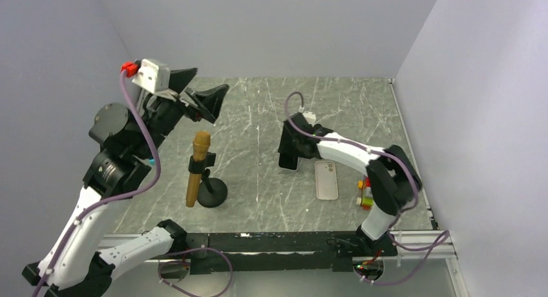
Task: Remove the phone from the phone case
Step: Pick up the phone at the center of the board.
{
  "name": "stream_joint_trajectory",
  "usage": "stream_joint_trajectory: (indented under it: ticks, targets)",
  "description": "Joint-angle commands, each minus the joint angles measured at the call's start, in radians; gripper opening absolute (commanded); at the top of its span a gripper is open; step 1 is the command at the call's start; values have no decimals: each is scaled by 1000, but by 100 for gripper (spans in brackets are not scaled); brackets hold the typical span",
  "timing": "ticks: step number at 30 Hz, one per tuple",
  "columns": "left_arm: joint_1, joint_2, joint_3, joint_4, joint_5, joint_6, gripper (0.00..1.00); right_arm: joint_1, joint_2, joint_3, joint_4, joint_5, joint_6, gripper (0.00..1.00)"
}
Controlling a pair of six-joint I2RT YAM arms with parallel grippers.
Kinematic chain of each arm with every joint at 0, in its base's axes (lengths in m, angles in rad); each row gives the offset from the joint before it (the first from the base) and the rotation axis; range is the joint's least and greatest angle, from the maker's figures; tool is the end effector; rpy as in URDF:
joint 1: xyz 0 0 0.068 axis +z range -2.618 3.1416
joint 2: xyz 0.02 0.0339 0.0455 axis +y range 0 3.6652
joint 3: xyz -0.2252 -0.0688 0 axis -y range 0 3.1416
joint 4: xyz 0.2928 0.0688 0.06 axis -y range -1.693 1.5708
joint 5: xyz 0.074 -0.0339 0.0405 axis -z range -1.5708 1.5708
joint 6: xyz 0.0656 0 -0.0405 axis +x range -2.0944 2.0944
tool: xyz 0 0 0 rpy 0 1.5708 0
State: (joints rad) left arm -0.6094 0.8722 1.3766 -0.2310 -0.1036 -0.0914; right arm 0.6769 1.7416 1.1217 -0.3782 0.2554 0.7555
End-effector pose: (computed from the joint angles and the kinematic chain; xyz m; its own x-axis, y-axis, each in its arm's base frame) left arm 0.1979 -0.1298 0.5176 0.1760 -0.2335 -0.9563 0.5058 0.8548 -0.1157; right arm 0.3268 0.2414 0.0986 -0.8193 0.1927 -0.5400 0.0857 0.9724 0.2170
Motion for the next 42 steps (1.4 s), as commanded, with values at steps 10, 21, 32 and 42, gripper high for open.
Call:
stream_joint_trajectory:
  ticks: [10, 21, 32, 42]
  targets:
    - [-138, 201, -33, 64, 420, -90, 93, -89, -621, -89, 46, -96, 3, 0]
    - [-128, 319, 51, -94, 346, -292, 100, 94, -823, -189, 162, -22, -349, 0]
    - [-32, 380, -10, -102, 441, -580, 97, 285, -779, -139, 260, 96, -415, 0]
    - [-32, 404, -64, -89, 471, -583, 76, 415, -743, -102, 291, 209, -454, 0]
